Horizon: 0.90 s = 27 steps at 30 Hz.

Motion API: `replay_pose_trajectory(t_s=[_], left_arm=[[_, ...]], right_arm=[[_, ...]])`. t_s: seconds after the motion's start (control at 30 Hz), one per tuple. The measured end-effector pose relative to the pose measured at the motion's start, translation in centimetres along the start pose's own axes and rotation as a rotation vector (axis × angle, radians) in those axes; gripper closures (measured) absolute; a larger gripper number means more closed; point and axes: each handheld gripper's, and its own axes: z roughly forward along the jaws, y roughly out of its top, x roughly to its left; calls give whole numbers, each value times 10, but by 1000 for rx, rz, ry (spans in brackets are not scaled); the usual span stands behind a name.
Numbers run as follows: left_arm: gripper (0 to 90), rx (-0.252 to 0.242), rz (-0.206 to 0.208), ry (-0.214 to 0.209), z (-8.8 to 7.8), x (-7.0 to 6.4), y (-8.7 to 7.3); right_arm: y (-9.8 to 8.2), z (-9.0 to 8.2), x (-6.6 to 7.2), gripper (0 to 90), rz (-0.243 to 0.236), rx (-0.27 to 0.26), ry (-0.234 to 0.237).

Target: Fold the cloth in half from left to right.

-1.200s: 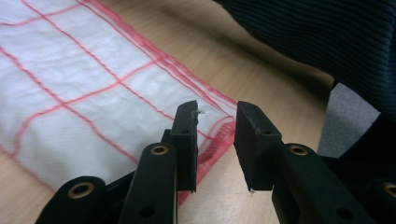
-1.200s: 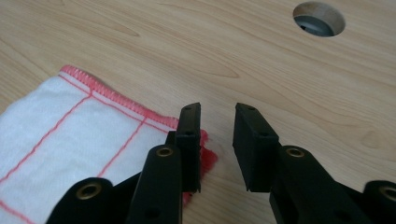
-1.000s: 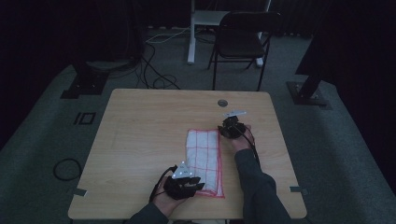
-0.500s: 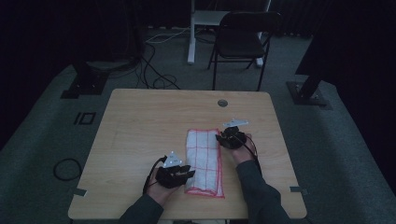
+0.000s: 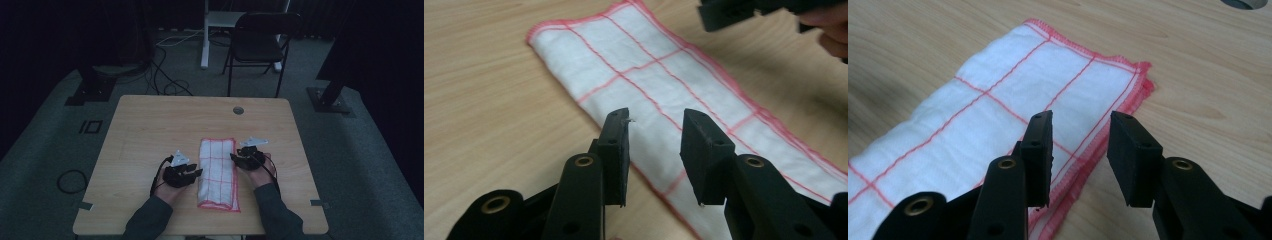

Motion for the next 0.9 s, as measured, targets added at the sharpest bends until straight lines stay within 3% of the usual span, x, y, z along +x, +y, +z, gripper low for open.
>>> replay_pose_trajectory(t_s=[0.9], left_arm=[[627,17,-80,88,39,29,6]], right_arm=[[-14,3,1,623,27,20,14]])
